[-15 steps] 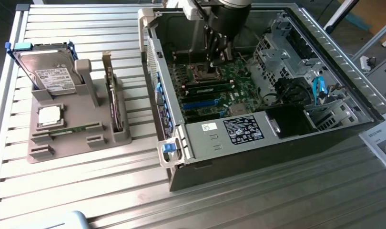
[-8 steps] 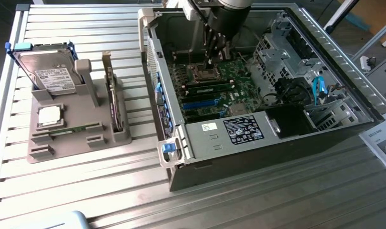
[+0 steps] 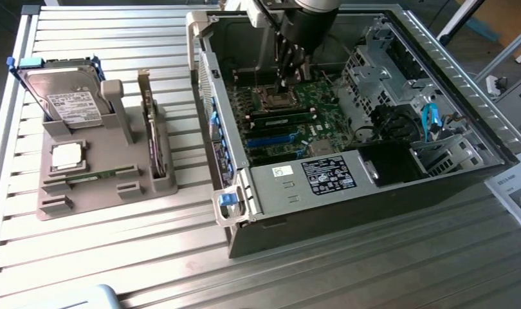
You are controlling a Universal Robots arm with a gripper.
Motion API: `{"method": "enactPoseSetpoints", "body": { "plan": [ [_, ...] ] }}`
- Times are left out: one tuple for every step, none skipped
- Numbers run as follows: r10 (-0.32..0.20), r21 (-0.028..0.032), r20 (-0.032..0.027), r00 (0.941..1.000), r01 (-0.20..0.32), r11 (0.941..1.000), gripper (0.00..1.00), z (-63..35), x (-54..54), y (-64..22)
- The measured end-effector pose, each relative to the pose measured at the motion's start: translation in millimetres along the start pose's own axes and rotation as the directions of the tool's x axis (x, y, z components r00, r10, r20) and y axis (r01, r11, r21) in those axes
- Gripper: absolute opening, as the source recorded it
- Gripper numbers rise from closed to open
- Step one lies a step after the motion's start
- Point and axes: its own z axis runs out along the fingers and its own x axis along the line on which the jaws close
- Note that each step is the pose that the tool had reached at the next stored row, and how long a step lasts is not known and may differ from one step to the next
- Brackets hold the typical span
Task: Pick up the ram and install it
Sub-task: 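Press down the ram until it locks into place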
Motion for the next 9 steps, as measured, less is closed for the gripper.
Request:
{"method": "enactPoseSetpoints", "body": {
  "plan": [
    [0.000,0.0000,0.0000,1.0000,0.000,1.0000,0.11,0.0,0.0,0.0],
    [0.000,0.0000,-0.0001,1.0000,0.000,1.0000,0.11,0.0,0.0,0.0],
    [0.003,0.0000,0.0000,1.0000,-0.003,1.0000,0.11,0.0,0.0,0.0],
    [0.033,0.0008,0.0006,0.9995,-0.033,0.9995,0.11,0.0,0.0,0.0],
    [0.088,0.0023,0.0019,0.9961,-0.088,0.9961,0.11,0.0,0.0,0.0],
    [0.110,0.0029,0.0025,0.9939,-0.110,0.9939,0.11,0.1,0.0,0.0],
    [0.128,0.0033,0.0030,0.9918,-0.128,0.9918,0.11,0.1,0.0,0.0],
    [0.149,0.0038,0.0036,0.9888,-0.149,0.9888,0.11,0.2,0.0,0.0],
    [0.167,0.0043,0.0040,0.9859,-0.167,0.9859,0.11,0.2,0.0,0.0]
  ]
}}
